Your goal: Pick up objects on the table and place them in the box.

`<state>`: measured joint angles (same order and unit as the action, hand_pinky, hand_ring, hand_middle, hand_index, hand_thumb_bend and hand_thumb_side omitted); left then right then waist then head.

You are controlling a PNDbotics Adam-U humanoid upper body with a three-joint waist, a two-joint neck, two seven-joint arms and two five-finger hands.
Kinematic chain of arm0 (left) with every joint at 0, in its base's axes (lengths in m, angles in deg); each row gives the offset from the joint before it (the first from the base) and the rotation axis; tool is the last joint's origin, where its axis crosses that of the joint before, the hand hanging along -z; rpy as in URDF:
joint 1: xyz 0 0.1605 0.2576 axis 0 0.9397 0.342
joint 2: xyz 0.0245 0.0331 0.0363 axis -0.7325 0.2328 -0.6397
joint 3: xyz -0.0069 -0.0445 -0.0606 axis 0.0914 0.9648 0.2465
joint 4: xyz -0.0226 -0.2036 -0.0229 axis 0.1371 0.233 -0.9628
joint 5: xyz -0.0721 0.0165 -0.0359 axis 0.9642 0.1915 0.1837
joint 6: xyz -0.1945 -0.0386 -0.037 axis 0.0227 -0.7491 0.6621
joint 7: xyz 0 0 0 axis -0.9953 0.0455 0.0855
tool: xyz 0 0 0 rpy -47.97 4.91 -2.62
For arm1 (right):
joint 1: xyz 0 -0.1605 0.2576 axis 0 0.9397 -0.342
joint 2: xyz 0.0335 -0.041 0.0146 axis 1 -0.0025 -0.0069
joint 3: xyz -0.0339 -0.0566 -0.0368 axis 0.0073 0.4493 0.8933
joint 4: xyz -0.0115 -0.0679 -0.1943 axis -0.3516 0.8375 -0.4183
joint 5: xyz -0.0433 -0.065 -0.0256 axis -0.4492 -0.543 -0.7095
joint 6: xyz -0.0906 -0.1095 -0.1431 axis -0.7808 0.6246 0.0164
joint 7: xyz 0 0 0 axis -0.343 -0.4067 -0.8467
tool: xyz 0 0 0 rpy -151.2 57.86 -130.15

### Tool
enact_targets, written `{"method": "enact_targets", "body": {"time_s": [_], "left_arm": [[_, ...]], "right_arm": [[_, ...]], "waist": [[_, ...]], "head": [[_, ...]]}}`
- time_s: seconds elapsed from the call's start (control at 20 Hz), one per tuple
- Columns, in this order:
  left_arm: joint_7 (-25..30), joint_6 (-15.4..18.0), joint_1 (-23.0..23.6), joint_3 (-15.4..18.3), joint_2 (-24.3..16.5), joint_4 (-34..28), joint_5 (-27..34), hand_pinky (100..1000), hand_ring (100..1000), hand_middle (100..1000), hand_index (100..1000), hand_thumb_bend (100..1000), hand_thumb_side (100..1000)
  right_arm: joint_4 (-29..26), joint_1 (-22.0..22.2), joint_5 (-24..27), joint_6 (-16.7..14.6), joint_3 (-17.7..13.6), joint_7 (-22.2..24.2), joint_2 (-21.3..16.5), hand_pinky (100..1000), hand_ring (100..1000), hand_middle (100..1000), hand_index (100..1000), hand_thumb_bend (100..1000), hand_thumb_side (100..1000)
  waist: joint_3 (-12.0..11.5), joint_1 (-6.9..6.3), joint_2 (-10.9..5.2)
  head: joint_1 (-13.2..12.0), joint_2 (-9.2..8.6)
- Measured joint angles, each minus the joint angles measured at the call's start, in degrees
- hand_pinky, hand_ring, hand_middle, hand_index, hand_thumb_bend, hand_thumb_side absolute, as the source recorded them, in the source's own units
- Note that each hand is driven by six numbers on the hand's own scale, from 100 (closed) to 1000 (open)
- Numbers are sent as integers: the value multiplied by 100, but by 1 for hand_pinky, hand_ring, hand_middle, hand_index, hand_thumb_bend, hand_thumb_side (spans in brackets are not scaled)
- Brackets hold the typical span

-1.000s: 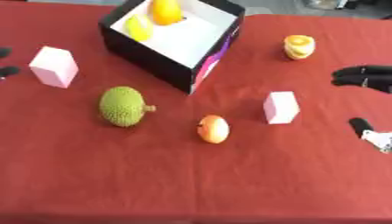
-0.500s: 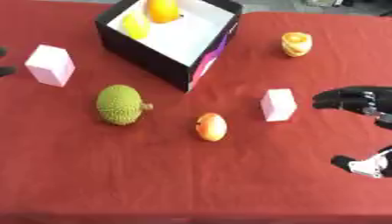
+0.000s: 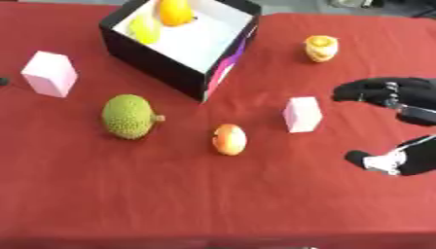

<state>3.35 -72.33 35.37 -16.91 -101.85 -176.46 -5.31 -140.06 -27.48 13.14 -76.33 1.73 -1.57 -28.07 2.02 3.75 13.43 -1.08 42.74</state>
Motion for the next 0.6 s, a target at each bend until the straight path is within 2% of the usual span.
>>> {"method": "enact_targets", "body": {"time_s": [0.25, 0.6], "left_arm": [[-7, -6, 0, 1, -14, 19, 9, 728, 831, 821, 853, 200, 719], [-11, -5, -41, 1, -14, 20, 57, 730, 832, 822, 852, 199, 709]], "right_arm": [[535, -245, -140, -14, 57, 64, 212, 1000, 1000, 977, 987, 362, 708], [1049, -525, -290, -258, 172, 202, 416, 1000, 1000, 983, 986, 384, 715]], "waist": [[-28, -7, -1], [-110, -19, 3]], "head": [[54, 0], [65, -1]]}}
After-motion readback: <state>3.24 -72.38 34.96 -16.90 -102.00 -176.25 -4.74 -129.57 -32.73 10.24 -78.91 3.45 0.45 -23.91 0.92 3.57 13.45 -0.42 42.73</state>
